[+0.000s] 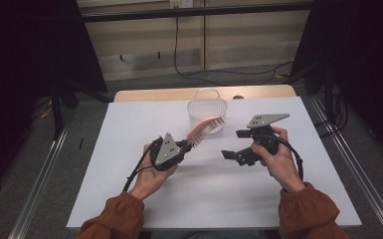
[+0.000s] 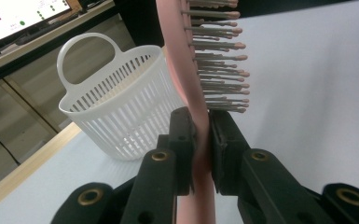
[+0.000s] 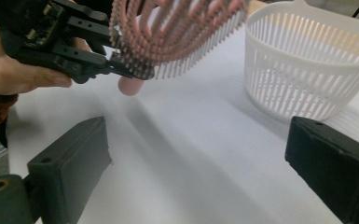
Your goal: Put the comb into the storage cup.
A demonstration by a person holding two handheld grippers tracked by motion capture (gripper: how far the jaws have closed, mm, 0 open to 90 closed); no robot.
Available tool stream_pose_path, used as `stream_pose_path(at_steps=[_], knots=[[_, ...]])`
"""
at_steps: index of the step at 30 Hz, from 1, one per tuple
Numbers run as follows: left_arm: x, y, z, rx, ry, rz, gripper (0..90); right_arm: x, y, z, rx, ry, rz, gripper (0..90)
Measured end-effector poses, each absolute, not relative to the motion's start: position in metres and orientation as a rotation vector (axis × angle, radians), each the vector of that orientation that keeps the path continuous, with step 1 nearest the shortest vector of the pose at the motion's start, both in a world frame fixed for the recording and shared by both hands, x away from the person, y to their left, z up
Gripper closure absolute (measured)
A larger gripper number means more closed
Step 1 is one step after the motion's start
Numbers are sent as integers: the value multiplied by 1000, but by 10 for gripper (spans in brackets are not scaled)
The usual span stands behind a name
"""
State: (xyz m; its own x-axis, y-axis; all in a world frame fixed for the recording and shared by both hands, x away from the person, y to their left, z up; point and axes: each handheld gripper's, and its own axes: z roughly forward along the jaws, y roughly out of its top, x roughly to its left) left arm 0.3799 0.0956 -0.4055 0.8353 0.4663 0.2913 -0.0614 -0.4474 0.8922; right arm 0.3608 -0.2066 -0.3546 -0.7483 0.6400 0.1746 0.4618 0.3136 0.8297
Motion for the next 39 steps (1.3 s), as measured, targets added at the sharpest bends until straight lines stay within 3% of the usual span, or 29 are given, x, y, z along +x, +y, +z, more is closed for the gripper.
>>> stream_pose_path(at_steps=[12, 23, 34, 39], knots=[[382, 107, -403, 1867, 371, 546, 807, 363, -199, -366, 946, 2334, 1450, 65], [379, 121, -400, 1798, 411, 400, 807, 363, -204, -366, 925, 2249, 1618, 64], [367, 133, -396, 1757, 389, 378, 806, 356, -199, -363, 852, 2156, 1755, 39], [364, 135, -397, 1740, 382, 355, 806, 354, -193, -365, 828, 2127, 1774, 72]])
